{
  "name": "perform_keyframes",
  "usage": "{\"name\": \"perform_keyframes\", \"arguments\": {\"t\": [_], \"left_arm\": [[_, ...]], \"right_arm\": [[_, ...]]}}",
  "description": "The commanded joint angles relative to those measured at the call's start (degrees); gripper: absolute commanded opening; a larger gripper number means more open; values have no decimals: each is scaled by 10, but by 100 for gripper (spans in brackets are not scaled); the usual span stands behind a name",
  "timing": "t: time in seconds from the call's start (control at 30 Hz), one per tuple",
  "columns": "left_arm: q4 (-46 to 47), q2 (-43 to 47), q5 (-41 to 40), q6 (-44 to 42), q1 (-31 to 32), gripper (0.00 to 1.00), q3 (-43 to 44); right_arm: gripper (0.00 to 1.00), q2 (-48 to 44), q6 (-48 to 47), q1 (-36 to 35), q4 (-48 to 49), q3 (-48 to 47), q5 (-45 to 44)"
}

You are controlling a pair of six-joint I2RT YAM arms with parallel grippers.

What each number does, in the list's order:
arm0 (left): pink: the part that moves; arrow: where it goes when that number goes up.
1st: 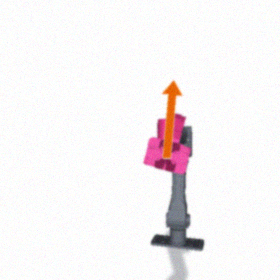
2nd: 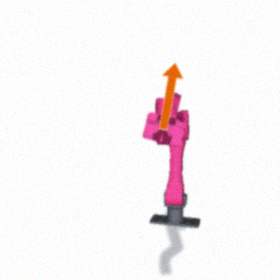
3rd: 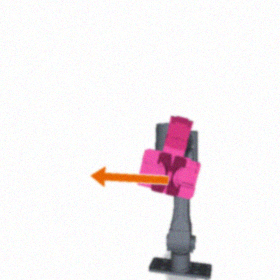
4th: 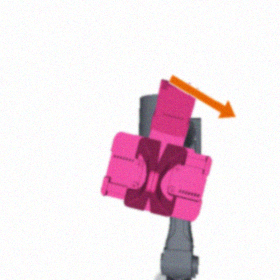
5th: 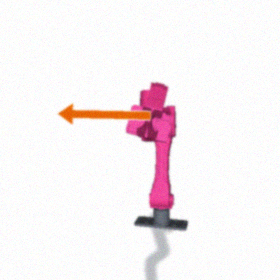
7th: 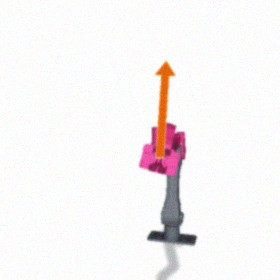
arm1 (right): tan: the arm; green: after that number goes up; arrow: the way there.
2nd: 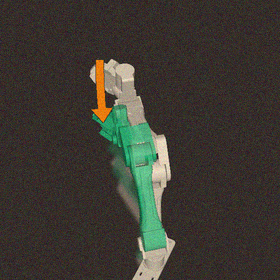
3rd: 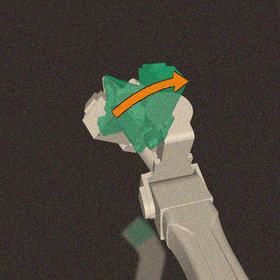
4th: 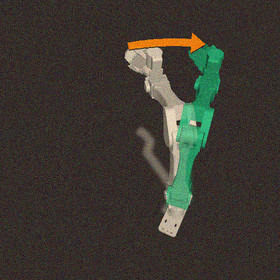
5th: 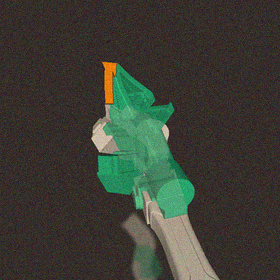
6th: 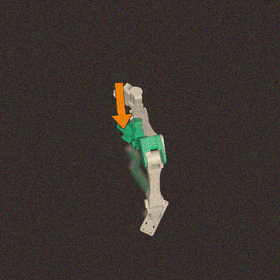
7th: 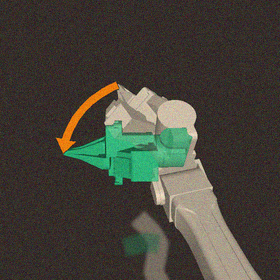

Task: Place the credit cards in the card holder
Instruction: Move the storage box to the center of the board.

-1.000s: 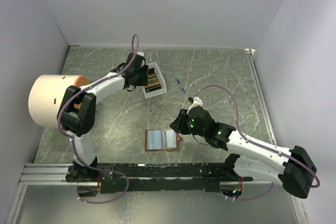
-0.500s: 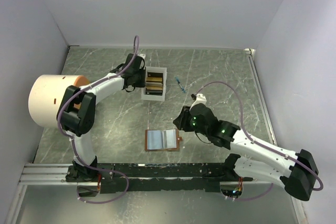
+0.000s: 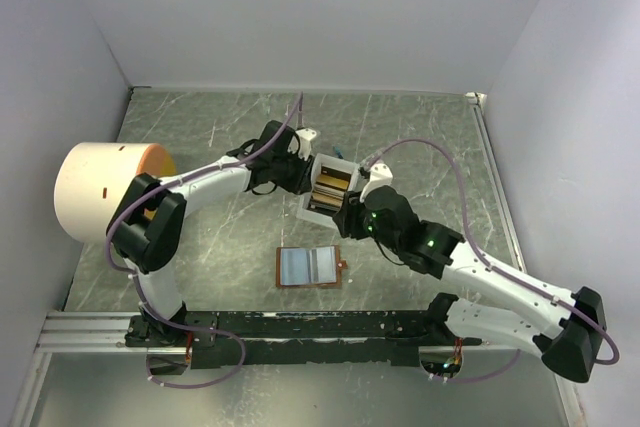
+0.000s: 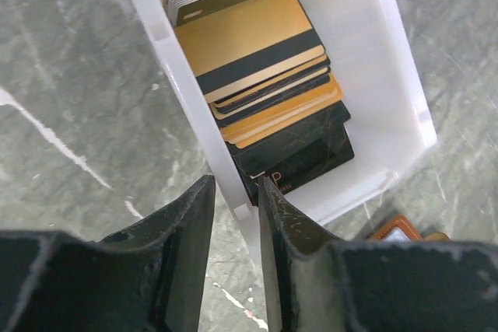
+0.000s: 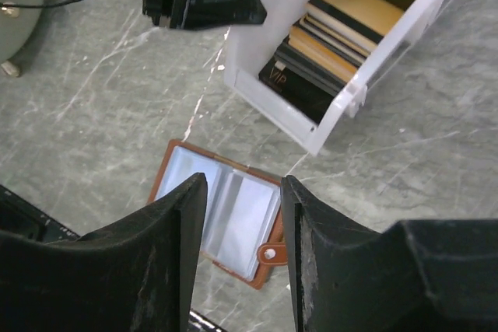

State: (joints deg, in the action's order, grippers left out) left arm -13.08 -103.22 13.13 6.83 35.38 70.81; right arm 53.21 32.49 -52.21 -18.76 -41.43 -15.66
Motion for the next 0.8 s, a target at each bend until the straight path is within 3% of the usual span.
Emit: {"name": "perform_keyframes", "arguments": {"t": [0.0, 0.17, 0.3, 0.47, 0.53, 0.7, 0.77], "left_arm": [[43, 20, 74, -20, 2, 44, -11], [54, 43, 30, 43, -2, 55, -29], [118, 90, 33, 81, -4, 60, -84], [186, 117, 33, 101, -6, 61, -156], [217, 112, 61, 106, -6, 58, -175], [277, 114, 37, 112, -6, 57, -219], [294, 115, 33, 104, -6, 56, -228]], "right_arm": [[44, 33, -70, -3, 2, -33, -42], [52, 68, -156, -3, 45, -50, -71], [65, 92, -237, 14, 91, -48, -95], [67, 144, -296, 110, 95, -85, 47], [67, 163, -331, 119, 114, -89, 84], [65, 224, -411, 126, 150, -104, 132], [65, 241, -445, 139, 159, -107, 192]]}}
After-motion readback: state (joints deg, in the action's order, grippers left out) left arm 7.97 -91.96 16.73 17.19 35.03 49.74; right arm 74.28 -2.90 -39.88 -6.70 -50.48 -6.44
